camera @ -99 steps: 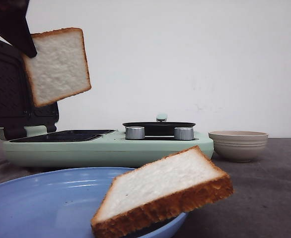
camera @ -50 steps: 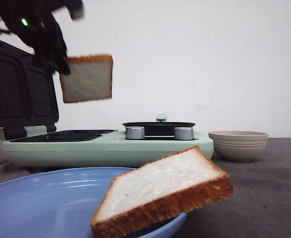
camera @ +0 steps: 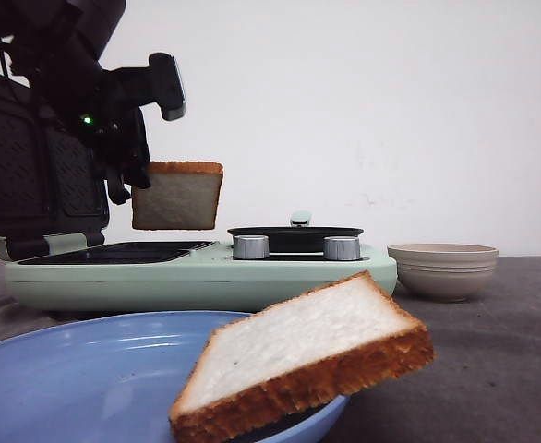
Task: Make breakfast with bread and shrimp
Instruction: 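Lower the bread slice onto the sandwich-press plate and release it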
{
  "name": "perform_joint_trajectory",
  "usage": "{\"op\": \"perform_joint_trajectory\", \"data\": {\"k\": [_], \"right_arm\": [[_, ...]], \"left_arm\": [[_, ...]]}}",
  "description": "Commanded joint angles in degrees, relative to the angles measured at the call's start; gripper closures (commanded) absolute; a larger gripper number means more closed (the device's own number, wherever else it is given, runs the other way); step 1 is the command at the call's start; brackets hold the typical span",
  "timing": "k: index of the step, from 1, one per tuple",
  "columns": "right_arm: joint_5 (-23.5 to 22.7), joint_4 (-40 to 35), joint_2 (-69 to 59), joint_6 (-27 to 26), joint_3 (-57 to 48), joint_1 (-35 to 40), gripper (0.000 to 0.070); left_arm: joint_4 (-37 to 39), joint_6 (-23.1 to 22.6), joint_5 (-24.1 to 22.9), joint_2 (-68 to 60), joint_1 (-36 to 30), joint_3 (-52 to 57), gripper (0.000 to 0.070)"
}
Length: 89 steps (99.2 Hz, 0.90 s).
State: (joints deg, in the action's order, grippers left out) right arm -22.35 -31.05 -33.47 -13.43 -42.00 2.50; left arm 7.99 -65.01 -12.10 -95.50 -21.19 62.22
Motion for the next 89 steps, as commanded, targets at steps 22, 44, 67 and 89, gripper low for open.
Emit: {"op": "perform_joint_trajectory", "data": {"k": [22, 44, 67, 89], "right_arm": [[-0.1, -0.1, -0.2, 0.6, -0.9, 0.0, 0.034], [-0.1, -0.4, -0.2, 0.6, -0.9, 0.0, 0.034], [-0.1, -0.4, -0.2, 0.6, -0.9, 0.0, 0.034], [-0.1, -0.8, -0.2, 0.6, -0.9, 0.0, 0.034]], "left_arm": [[0.0, -0.9, -0.3, -2.8, 1.6, 2.0, 0.07], [-4.1, -0.9, 3.1, -2.8, 2.8, 2.0, 0.07], [-4.9, -0.9, 3.5, -2.9, 3.1, 2.0, 0.07], [-7.8, -0.9, 3.1, -2.9, 4.0, 2.0, 0.0678]]}}
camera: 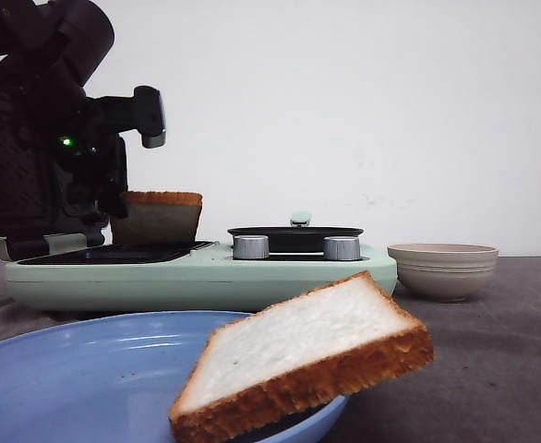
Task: Make breakfast with bread and shrimp
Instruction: 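Lower the bread slice onto the sandwich-press plate and release it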
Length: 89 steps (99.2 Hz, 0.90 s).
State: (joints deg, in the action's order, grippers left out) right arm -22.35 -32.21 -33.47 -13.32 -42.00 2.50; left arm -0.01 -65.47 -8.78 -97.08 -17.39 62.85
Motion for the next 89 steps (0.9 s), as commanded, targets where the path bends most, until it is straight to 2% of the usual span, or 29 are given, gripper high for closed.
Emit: {"op": "perform_joint_trajectory", "data": {"k": [1, 11, 18, 25, 38, 47, 62, 73, 89], "right_arm": [[-0.1, 0.3, -0.2, 0.5, -0.9, 0.0, 0.034], [-0.1, 0.4, -0.2, 0.5, -0.9, 0.0, 0.034], [-0.1, 0.4, -0.2, 0.5, -0.9, 0.0, 0.034], [-0.1, 0.4, -0.2, 0.5, -0.9, 0.0, 0.034], [-0.1, 0.3, -0.2, 0.5, -0.9, 0.0, 0.034], [-0.1, 0.4, -0.2, 0.5, -0.9, 0.0, 0.034], [-0.1, 0.4, -0.2, 0.5, -0.9, 0.0, 0.034], [-0.1, 0.4, -0.2, 0.5, -0.9, 0.0, 0.034], [-0.1, 0.4, -0.2, 0.5, -0.9, 0.0, 0.034]], "left_arm": [[0.2, -0.4, -0.3, -1.4, 0.2, 1.4, 0.0666], [0.5, -0.2, -0.4, -1.4, 0.2, 1.4, 0.0532], [0.8, 0.6, -0.4, -1.4, 0.2, 1.4, 0.0413], [1.0, 0.6, -0.4, -1.4, 0.1, 1.4, 0.0332], [1.3, 0.6, -0.4, -1.3, 0.0, 1.4, 0.0256], [1.1, 0.7, -0.7, -1.3, -0.1, 1.4, 0.0239], [1.2, 0.7, -1.5, -1.1, -0.4, 1.4, 0.0056], [1.3, 1.9, -1.5, -0.6, -0.4, 1.4, 0.0043], [1.1, 4.1, -1.5, 0.7, -0.4, 1.5, 0.007]]}}
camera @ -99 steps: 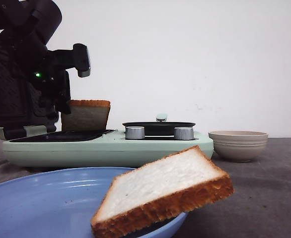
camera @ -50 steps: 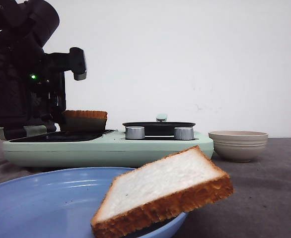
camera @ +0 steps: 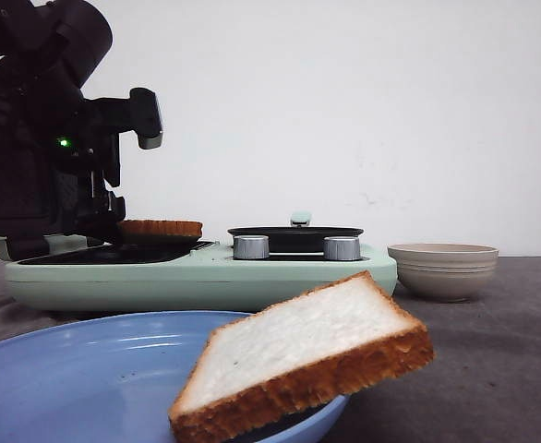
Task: Make breakfast with bread and shrimp
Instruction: 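Lower the bread slice onto the sandwich-press plate and release it, then raise the left gripper away from the sandwich press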
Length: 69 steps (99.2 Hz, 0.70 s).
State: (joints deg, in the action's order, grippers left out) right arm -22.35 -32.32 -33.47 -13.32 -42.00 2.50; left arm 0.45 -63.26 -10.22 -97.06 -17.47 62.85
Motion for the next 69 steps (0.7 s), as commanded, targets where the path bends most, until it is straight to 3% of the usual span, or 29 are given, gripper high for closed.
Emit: {"op": "perform_joint_trajectory", "data": {"k": [1, 20, 69], "right_arm": [[-0.1, 0.5, -0.2, 0.5, -0.9, 0.0, 0.034], [-0.1, 0.5, -0.2, 0.5, -0.9, 0.0, 0.034], [-0.1, 0.5, -0.2, 0.5, -0.9, 0.0, 0.034]], "left_arm": [[0.7, 1.9, -0.1, 0.7, -0.3, 1.5, 0.007], [-0.7, 4.2, 0.0, 3.2, -0.4, 1.5, 0.007], [-5.6, 4.9, 0.7, 5.7, -0.5, 1.5, 0.0069]]}}
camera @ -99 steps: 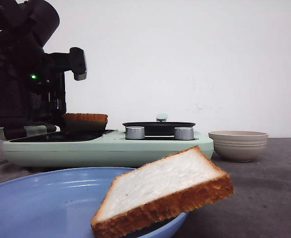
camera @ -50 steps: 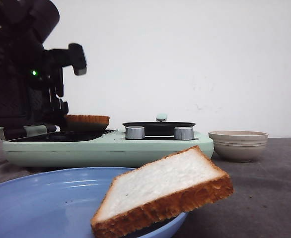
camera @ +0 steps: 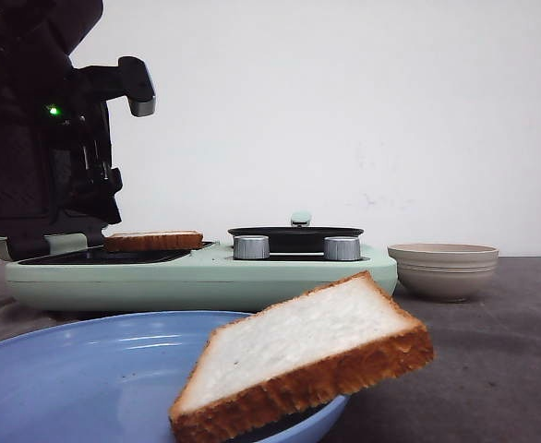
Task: Make breakfast with bread and shrimp
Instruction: 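Raise the left gripper away from the sandwich press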
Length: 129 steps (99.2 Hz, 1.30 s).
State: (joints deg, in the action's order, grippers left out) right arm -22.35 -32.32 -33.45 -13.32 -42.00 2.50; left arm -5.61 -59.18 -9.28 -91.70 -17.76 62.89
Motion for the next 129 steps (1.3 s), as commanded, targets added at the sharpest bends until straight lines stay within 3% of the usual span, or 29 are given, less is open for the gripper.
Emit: {"op": "perform_joint_trajectory", "data": {"k": [1, 31, 71, 93, 98, 109, 115, 122, 129], "right_arm": [[-0.1, 0.5, -0.2, 0.5, -0.9, 0.0, 0.034], [-0.1, 0.5, -0.2, 0.5, -0.9, 0.0, 0.034], [-0.1, 0.5, -0.2, 0.5, -0.9, 0.0, 0.034], [-0.1, 0.5, -0.2, 0.4, -0.9, 0.0, 0.034], [-0.1, 0.5, -0.2, 0.4, -0.9, 0.0, 0.034], [-0.2, 0.5, -0.2, 0.2, -0.9, 0.0, 0.034], [-0.2, 0.5, -0.2, 0.2, -0.9, 0.0, 0.034], [-0.2, 0.5, -0.2, 0.2, -0.9, 0.0, 0.034], [-0.2, 0.5, -0.2, 0.2, -0.9, 0.0, 0.034]], "left_arm": [[0.5, 1.1, -0.3, 0.4, -0.2, 1.4, 0.0069], [0.9, 11.6, -0.3, 7.0, -0.3, 1.6, 0.007], [-0.3, 33.4, -0.3, 23.4, -0.3, 1.6, 0.007], [-3.2, 39.5, -0.2, 32.1, -0.3, 1.6, 0.008], [-4.5, 40.5, -0.2, 33.9, -0.2, 1.6, 0.0128], [-7.9, 41.0, -0.2, 37.1, -0.2, 1.6, 0.0364], [-9.9, 41.0, -0.2, 38.7, -0.2, 1.6, 0.0459], [-12.3, 41.1, -0.2, 40.2, -0.2, 1.6, 0.0514], [-15.3, 42.2, -0.2, 41.5, -0.2, 1.6, 0.0517]]}}
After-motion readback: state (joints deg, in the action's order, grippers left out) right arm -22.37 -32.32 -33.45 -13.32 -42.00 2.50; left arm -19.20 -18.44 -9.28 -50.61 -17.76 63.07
